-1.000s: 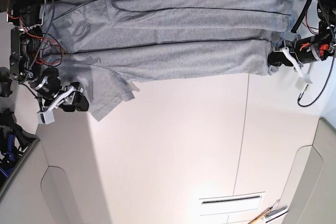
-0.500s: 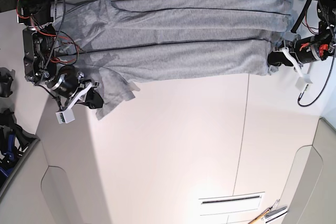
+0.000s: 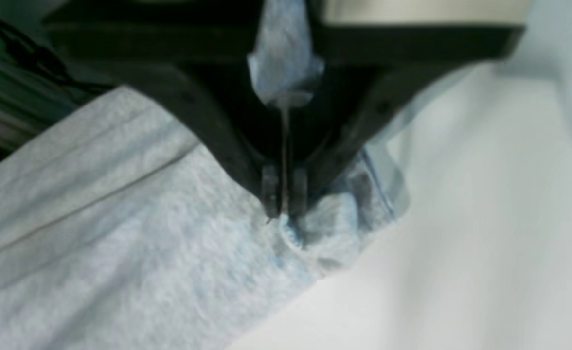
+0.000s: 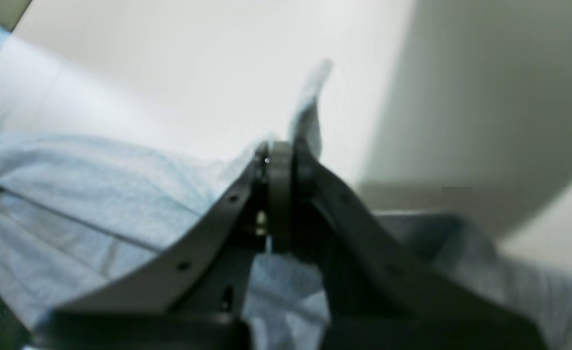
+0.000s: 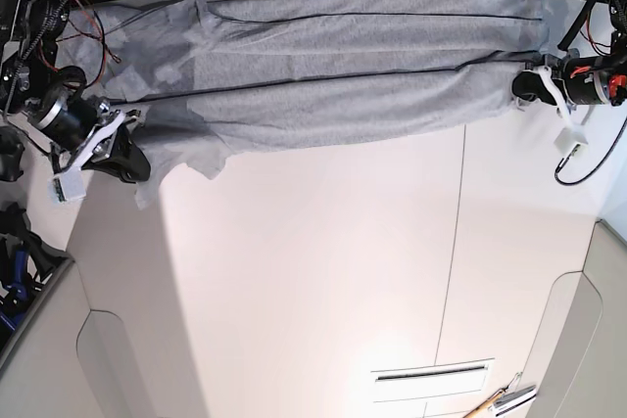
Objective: Fold the T-shirt properly
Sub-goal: 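Regrasp the folded edge with the right gripper and pull it flat, then drag the folded strip with both grippers toward the robot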
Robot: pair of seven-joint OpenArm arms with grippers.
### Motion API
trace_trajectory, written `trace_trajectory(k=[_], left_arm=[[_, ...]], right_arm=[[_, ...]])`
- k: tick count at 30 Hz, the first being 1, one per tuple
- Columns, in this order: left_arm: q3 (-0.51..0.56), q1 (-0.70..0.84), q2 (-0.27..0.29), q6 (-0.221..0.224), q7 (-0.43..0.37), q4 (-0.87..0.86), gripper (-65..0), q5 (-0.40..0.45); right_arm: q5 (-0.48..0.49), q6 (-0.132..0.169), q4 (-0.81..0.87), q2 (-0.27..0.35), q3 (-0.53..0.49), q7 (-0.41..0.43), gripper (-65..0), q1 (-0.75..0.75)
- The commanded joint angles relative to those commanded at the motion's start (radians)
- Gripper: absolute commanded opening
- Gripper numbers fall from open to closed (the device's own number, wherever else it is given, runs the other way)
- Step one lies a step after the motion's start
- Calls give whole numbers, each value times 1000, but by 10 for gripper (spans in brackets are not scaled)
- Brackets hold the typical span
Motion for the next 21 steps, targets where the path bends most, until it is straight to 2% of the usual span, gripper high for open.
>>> trace_trajectory(k=[5,8,10,14,15,16,17,18,21], left_arm=[[0,31,1,0,24,22,-650,1],[0,31,-2,0,48,22,-645,0],[0,31,-2,0,71,22,-584,0],[0,31,-2,0,54,22,-492,-8],[0,31,-2,0,54,22,-459,-8],[-1,31,-2,0,54,22,-431,-12],[-8,31,-2,0,54,22,-422,-24],[-23,31,-1,0,54,22,-422,-46],[-140,31,18,0,55,41,-422,-90]], right_arm=[[54,0,98,0,105,-6,-650,-151],[56,0,104,0,130,-6,-650,-229],[31,0,103,-3,130,-5,-650,-274],[0,-3,99,-3,130,3,-650,-299],[-6,-3,99,-3,130,13,-584,-299],[-21,-3,99,-3,130,24,-470,-299],[-23,-4,99,-3,130,26,-371,-298],[-23,-4,99,-3,130,24,-306,-293],[-3,-4,106,-3,133,21,-290,-293]])
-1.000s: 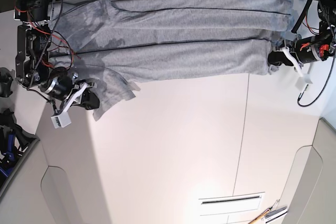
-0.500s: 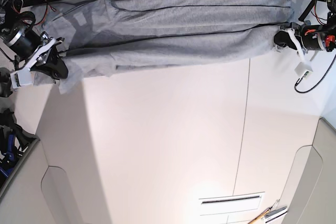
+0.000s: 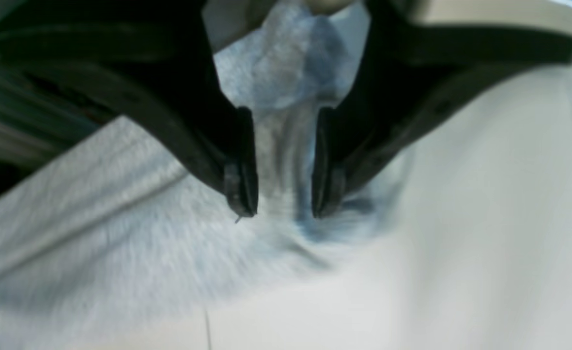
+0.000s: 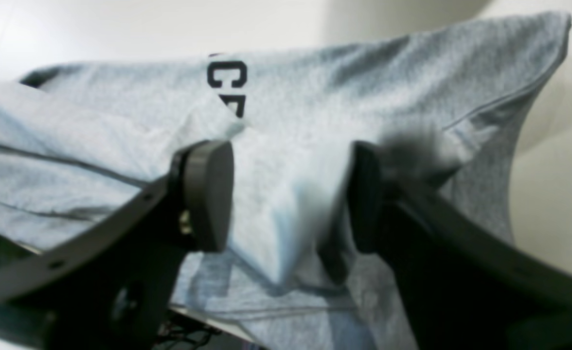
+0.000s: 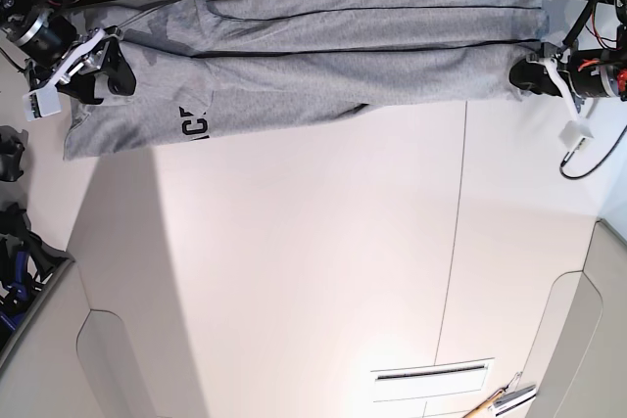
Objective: Fold the T-shirt properly
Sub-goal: 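Drag the folded strip with both grippers toward the robot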
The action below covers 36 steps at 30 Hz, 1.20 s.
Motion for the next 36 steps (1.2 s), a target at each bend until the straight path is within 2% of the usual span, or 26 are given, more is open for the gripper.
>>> trace_trajectory(k=[4,6,8,9,10,12,13,20,24,28,36], left_arm=[[-203,47,37,0,28,13,-405,-69],[-259,116,39,0,37,13,-307,-110],[-281,182,39,0,36,13,-226,-116],[-282,208,40,0,31,13,-213,-116],[-282,234,40,0,23,13,-213,-116],[-282,264,61,0,1,13,-213,-111],[-282,265,80,0,-6,13,-213,-107],[-281,262,179,0,-64,11,-213,-48],[-280,262,225,0,-82,11,-213,-38],[-279,262,259,0,-147,2,-213,14],[-277,262,324,0,-165,-2,-214,-14]], right_arm=[[50,0,29,0,20,-3,-290,0],[76,2,53,0,23,-3,-292,3],[81,9,77,-11,23,-3,-297,17],[76,10,80,-21,23,-2,-338,28],[69,12,78,-34,22,-1,-418,40],[66,11,70,-60,19,10,-639,42],[61,12,60,-72,15,13,-650,42],[-40,11,-107,-85,-68,70,-650,42],[-31,12,-198,-86,-97,82,-650,55],[-27,11,-219,-85,-98,82,-650,77],[33,12,-219,-86,-98,77,-650,79]])
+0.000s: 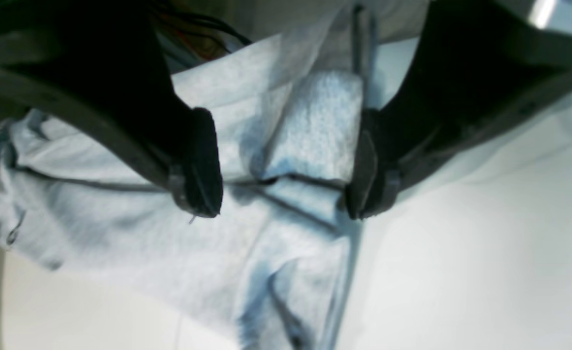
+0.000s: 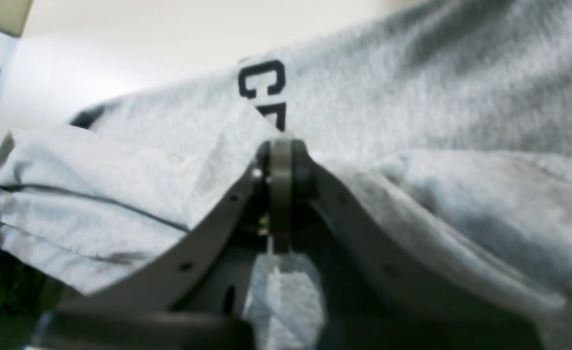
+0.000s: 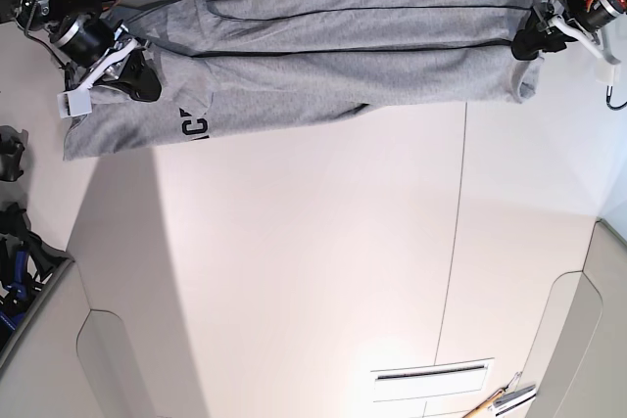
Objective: Fold the T-shirt properly
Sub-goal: 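Drag the folded strip with both grippers toward the robot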
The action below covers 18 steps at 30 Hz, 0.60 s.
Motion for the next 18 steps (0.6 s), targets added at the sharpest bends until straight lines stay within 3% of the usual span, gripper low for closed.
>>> trace_trajectory(k=[5,6,9,12,18], left_arm=[[0,0,40,0,-2,0,-230,0],[0,0,39,0,-5,0,-294,0],[0,-3,40,0,-45,0,-632,4],[0,-8,39,0,-123,0,-650,26],[0,-121,32,0,-124,1,-650,83]], right_arm=[[3,0,0,0,0,-13,-650,5],[10,0,0,0,0,-13,-650,5],[37,0,0,0,0,-22,-650,5],[69,0,1,1,0,-32,-650,5],[71,0,9,6,20,-40,-650,41]])
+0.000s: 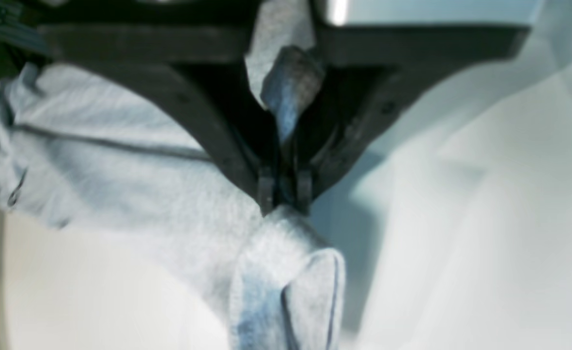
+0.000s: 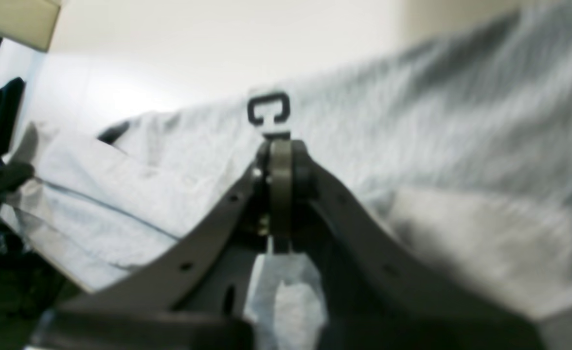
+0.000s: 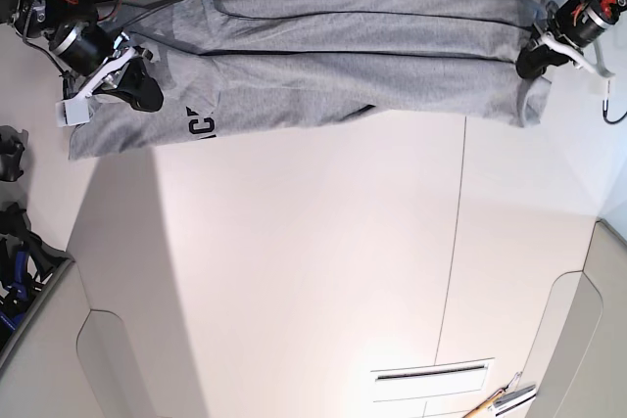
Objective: Fold the T-shirt properly
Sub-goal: 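Drag the folded strip with both grippers toward the robot, then release the strip and move the left gripper to the shirt's middle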
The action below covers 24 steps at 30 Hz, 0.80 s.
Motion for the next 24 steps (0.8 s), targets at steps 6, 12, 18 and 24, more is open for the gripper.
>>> trace_trajectory(k=[6,12,18,24], left_arm=[[0,-151,-34,0,-13,0,-650,97],[0,-270,-80,47,-87,0,-650,287],[0,-294,-195,84,-145,0,-650,385],[29,-270,-225,57,-2,112,-650,222]], right_arm=[[-11,0,0,16,21,0,-650,64],[-2,0,2,16,58,-11,-650,103],[0,0,2,16,80,-13,-650,102],[10,0,3,16,124,-19,-650,101]])
